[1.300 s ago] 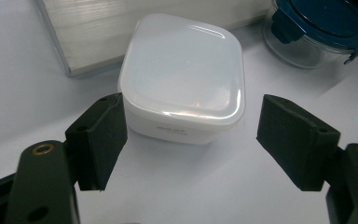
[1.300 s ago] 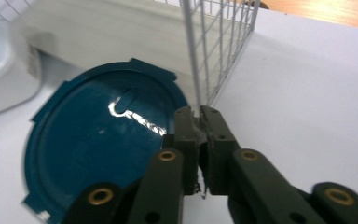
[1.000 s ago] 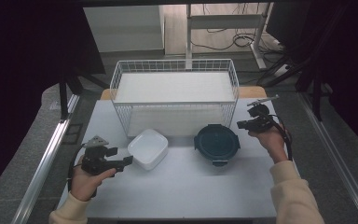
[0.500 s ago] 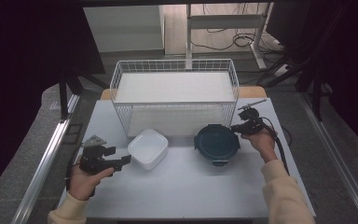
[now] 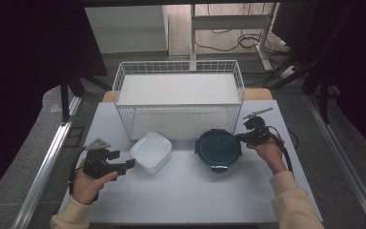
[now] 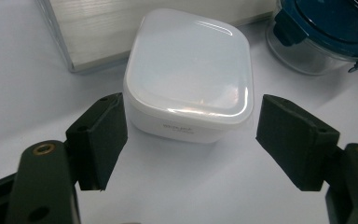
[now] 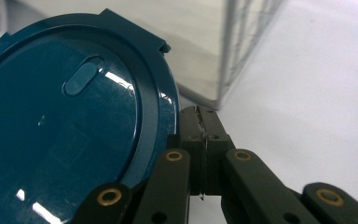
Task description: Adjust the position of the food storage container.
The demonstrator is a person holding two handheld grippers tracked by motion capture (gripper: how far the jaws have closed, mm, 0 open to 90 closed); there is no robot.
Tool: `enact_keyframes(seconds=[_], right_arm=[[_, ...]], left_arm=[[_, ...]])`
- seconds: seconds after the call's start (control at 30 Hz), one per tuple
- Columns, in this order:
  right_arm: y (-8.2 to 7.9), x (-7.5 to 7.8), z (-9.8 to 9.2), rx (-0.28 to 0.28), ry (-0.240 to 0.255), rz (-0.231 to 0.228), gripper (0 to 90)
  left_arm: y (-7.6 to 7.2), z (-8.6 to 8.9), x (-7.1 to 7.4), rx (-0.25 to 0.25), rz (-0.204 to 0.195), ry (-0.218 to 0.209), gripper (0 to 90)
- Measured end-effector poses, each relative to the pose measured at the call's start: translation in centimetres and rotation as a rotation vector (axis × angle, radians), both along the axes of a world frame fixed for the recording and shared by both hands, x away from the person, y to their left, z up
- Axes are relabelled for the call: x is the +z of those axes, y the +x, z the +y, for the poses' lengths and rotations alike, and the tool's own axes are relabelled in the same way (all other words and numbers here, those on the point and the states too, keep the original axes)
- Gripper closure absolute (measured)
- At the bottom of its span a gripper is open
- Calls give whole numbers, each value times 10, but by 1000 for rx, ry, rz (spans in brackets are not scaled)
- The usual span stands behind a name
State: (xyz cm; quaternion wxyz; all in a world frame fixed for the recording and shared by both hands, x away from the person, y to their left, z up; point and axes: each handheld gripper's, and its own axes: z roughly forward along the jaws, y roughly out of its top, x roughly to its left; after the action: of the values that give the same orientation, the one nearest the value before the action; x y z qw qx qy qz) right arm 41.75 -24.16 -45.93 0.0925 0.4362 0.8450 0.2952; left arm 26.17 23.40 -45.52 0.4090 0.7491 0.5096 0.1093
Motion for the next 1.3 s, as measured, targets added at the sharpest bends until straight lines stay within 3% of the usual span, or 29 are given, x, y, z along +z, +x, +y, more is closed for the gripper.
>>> enact_keyframes(seconds=[0.3, 0.8, 0.9, 0.97, 1.0, 1.13, 1.3], right_arm=[[-21, 0, 14, 69, -18, -5, 900], [-41, -1, 17, 103, -9, -2, 900], [-42, 3, 16, 111, 20, -14, 900], [-41, 10, 19, 97, 11, -52, 900], [-41, 14, 22, 96, 31, -64, 900], [-35, 24, 42, 123, 45, -89, 900], [-22, 18, 69, 117, 60, -95, 900]], left_arm=[[0, -1, 0, -4, 3, -3, 243], [1, -2, -1, -8, 6, -1, 244], [1, -1, -2, -7, 5, 2, 244], [1, -1, -2, -5, 6, 1, 244], [1, -1, -2, -4, 7, 0, 244], [1, 0, -2, -5, 8, 1, 244], [0, 1, -2, -3, 5, -2, 244]])
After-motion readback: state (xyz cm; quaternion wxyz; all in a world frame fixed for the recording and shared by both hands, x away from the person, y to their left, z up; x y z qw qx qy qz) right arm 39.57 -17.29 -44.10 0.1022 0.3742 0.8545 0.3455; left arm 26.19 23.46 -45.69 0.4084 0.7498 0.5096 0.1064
